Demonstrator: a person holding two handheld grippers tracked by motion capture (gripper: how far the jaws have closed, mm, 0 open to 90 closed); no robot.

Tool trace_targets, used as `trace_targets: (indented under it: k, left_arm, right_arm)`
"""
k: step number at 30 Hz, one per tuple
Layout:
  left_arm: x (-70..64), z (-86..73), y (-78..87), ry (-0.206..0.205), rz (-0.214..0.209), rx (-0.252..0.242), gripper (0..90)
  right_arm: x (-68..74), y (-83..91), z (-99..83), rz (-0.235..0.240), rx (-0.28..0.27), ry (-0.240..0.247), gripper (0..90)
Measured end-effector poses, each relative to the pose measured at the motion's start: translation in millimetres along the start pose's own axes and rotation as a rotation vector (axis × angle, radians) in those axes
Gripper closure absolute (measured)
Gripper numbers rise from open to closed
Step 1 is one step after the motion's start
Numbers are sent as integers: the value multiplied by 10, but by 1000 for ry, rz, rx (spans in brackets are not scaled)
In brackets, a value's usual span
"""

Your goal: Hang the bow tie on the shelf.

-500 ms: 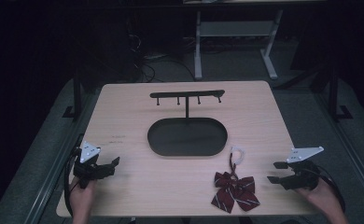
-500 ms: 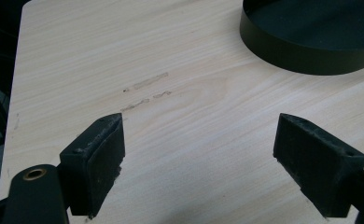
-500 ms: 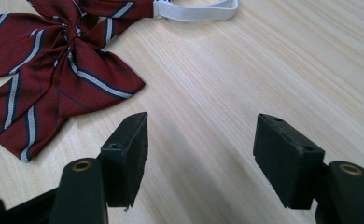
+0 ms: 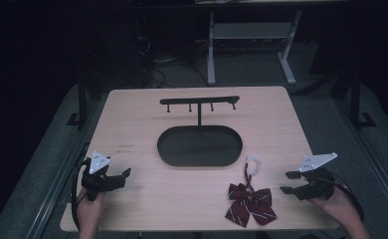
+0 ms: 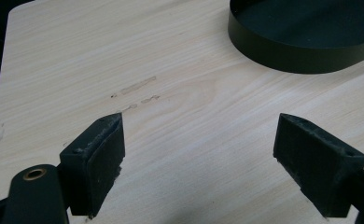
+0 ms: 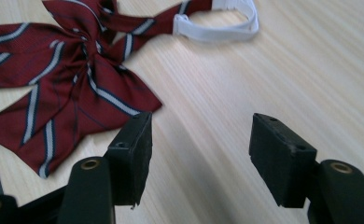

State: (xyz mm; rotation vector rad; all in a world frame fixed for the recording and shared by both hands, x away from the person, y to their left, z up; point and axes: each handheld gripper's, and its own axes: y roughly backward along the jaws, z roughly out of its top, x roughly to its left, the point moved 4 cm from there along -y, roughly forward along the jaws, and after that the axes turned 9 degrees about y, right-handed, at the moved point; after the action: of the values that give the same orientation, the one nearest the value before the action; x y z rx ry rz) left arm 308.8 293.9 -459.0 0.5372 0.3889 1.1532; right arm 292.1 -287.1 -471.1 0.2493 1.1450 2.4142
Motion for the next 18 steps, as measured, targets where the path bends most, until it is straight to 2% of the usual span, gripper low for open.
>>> trace_targets:
  k: [4, 9, 12, 13, 18]
  left_arm:
    - [0, 7, 17, -10, 3, -5, 163]
    - [-1, 6, 26, 0, 5, -12, 163]
    - [1, 9, 26, -8, 5, -9, 163]
    - [1, 10, 26, -8, 6, -8, 163]
    - [23, 13, 33, -7, 12, -11, 163]
  right_arm:
    - [8, 3, 101, 15, 11, 29, 403]
    - [24, -15, 224, 32, 12, 55, 409]
    - [27, -29, 262, 36, 21, 57, 411]
    - [28, -48, 324, 40, 30, 73, 412]
    - [17, -80, 485, 44, 60, 92, 420]
